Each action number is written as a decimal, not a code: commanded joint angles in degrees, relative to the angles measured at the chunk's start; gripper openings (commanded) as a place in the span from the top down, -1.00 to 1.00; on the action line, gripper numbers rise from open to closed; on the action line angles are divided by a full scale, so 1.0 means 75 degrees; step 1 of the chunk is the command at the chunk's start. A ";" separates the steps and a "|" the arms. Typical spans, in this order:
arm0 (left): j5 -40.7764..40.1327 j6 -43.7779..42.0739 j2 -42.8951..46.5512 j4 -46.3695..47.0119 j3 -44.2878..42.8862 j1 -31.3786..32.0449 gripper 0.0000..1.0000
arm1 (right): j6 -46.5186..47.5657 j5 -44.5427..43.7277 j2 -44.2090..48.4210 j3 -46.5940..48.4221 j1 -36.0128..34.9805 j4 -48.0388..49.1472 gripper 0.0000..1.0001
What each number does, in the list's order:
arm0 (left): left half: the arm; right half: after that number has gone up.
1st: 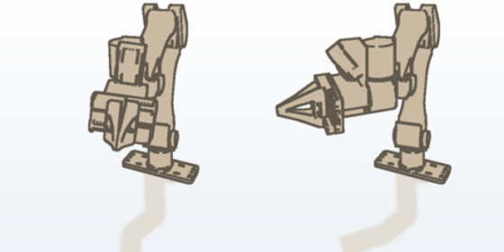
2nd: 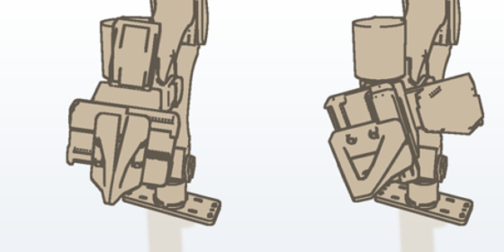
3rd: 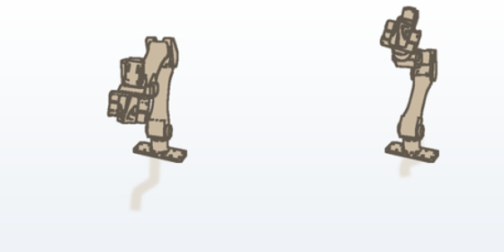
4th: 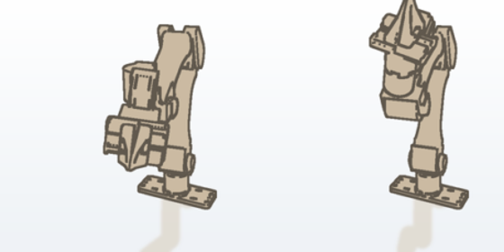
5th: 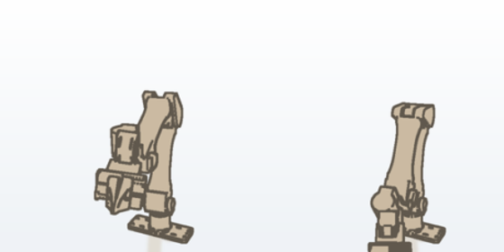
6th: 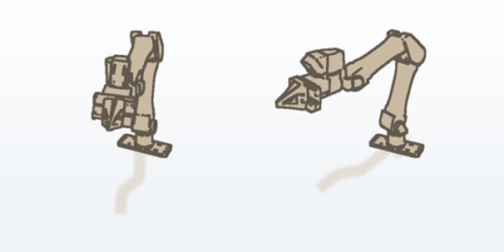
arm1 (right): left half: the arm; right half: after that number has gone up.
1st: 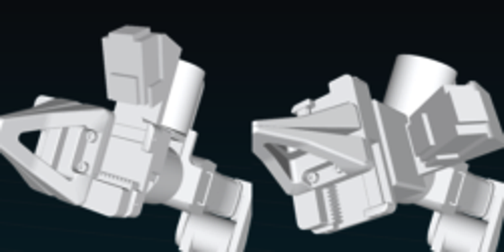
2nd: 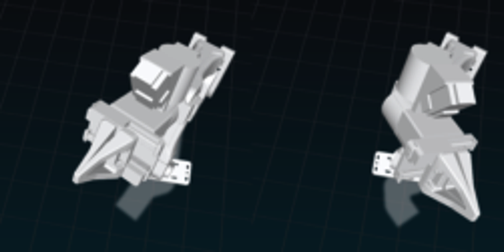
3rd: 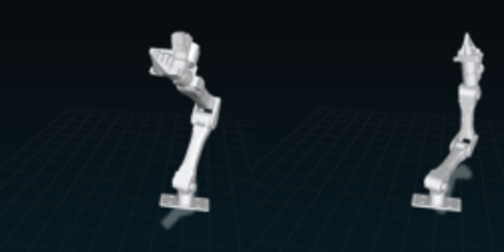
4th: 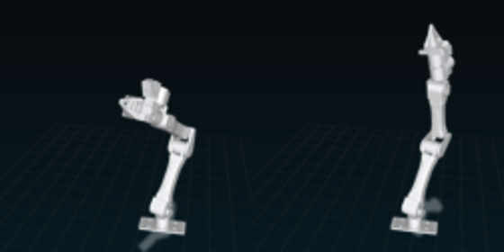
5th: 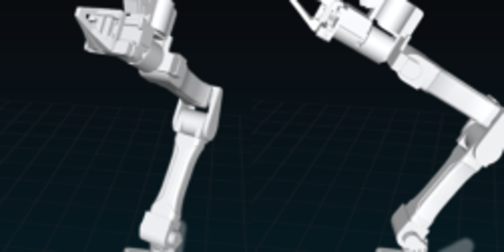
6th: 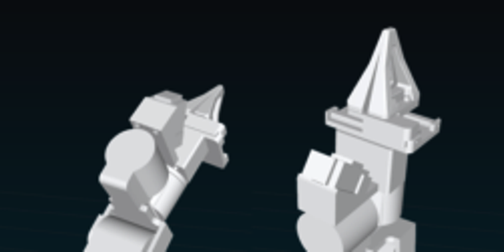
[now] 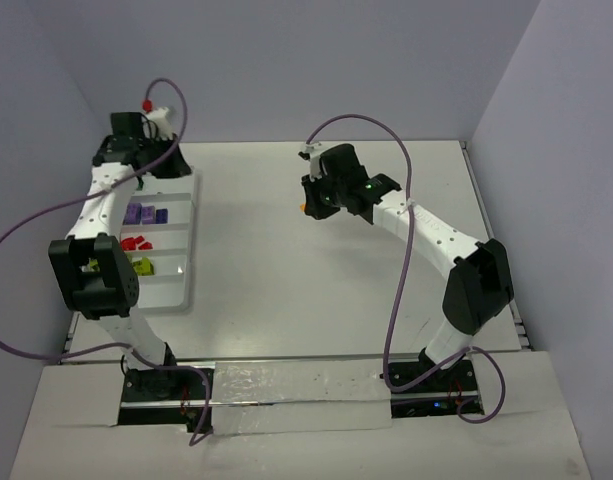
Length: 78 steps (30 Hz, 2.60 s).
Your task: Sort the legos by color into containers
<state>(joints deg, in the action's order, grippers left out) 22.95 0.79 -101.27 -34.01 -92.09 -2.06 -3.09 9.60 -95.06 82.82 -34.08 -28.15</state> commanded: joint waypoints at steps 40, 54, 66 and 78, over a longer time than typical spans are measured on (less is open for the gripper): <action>-0.2049 -0.1410 -0.4396 -0.0352 -0.4549 -0.1488 -0.21 | 0.0181 0.1282 -0.0357 0.0410 0.0338 -0.0150 1.00; 0.6457 -0.1856 0.0232 -0.0936 0.0000 -0.1057 -0.13 | 0.0534 0.5069 0.0012 0.0144 0.0259 0.0394 1.00; 0.5900 -0.0611 0.3223 0.1143 0.3146 0.1014 0.01 | -0.0420 0.6685 0.0042 0.0229 -0.0287 0.0911 1.00; 0.6236 -0.1812 0.3218 -0.0239 0.3021 0.1942 0.10 | -0.0565 0.6886 0.0007 0.0521 -0.0530 0.0817 1.00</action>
<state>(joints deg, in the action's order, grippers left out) 67.03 -8.29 -76.91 -32.64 -67.68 10.58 -6.44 59.30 -96.94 83.48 -37.80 -23.58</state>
